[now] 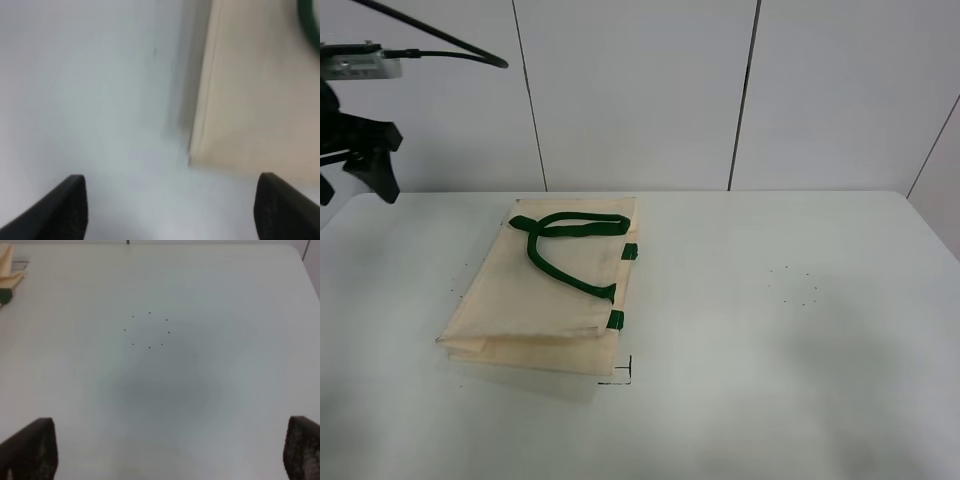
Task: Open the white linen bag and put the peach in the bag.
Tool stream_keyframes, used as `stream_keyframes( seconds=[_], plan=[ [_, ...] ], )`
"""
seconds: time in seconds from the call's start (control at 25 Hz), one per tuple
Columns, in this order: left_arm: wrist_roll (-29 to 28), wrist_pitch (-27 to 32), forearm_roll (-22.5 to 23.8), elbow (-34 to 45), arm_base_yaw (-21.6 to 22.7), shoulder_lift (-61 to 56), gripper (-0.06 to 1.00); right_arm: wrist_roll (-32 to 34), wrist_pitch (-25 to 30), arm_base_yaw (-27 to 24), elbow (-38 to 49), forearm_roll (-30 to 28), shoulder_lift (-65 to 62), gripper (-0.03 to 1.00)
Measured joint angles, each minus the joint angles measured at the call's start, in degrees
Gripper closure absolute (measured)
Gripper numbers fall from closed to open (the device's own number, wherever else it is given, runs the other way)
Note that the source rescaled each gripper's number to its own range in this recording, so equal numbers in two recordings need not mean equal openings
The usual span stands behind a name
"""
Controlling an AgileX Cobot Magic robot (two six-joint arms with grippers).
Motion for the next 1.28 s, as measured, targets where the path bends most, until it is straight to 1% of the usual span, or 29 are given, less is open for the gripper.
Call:
stream_keyframes(
  seconds=[0.2, 0.4, 0.56, 0.68, 0.76, 1.28],
  plan=[
    [0.5, 0.0, 0.7, 16.8, 0.0, -16.6, -0.06, 0.0, 0.0, 0.0, 0.0, 0.0, 0.0, -0.03],
    [0.5, -0.4, 0.8, 33.0, 0.0, -30.7, -0.06, 0.0, 0.0, 0.0, 0.0, 0.0, 0.0, -0.03],
    [0.5, -4.6, 0.8, 44.4, 0.0, -41.8, -0.06, 0.0, 0.0, 0.0, 0.0, 0.0, 0.0, -0.03],
    [0.5, -5.6, 0.8, 50.6, 0.0, -49.5, -0.06, 0.0, 0.0, 0.0, 0.0, 0.0, 0.0, -0.03],
    [0.5, -5.7, 0.7, 52.3, 0.0, -54.4, -0.06, 0.0, 0.0, 0.0, 0.0, 0.0, 0.0, -0.03],
    [0.5, -6.6, 0.4, 52.8, 0.0, -80.9, -0.06, 0.0, 0.0, 0.0, 0.0, 0.0, 0.0, -0.03]
  ],
)
